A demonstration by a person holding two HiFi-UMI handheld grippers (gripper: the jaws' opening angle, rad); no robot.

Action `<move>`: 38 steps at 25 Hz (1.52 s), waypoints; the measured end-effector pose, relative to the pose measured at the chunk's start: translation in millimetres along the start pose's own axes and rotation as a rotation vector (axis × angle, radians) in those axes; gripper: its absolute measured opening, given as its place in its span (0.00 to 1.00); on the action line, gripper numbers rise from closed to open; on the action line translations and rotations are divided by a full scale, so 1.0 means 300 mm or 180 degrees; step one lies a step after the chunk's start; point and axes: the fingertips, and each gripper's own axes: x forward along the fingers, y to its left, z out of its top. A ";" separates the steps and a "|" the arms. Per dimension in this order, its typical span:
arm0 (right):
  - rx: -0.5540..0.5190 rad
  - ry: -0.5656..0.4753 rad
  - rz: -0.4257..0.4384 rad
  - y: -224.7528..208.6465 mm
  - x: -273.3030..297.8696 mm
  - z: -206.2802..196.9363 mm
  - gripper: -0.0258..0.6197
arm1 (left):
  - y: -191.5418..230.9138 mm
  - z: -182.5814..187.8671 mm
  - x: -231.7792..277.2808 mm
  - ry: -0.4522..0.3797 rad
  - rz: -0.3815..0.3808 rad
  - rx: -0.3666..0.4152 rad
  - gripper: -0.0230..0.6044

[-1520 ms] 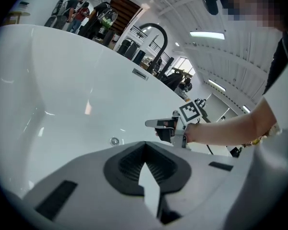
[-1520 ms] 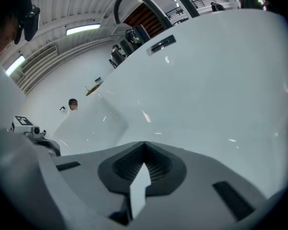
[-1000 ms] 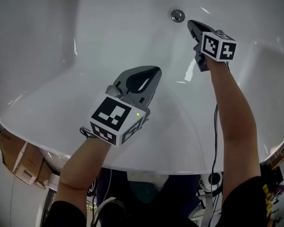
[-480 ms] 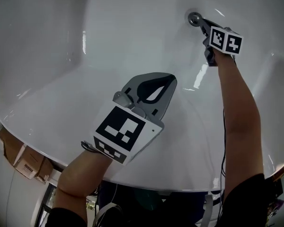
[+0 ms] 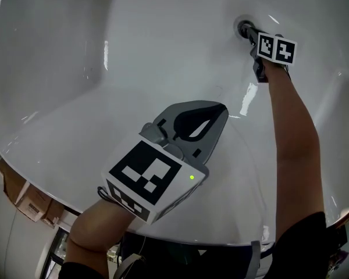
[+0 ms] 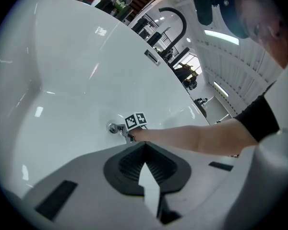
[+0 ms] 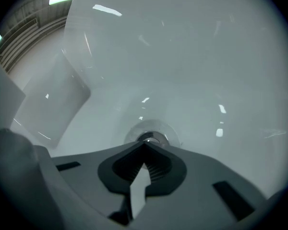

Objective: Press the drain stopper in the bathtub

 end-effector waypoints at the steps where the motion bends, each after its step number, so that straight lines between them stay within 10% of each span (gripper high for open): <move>1: -0.0002 0.0021 -0.0003 0.004 0.012 -0.004 0.06 | -0.004 0.000 -0.002 0.0011 -0.0019 0.0034 0.04; 38: 0.0010 0.0176 0.0007 0.004 0.044 0.012 0.06 | -0.140 -0.017 -0.013 0.0314 -0.0244 0.0453 0.04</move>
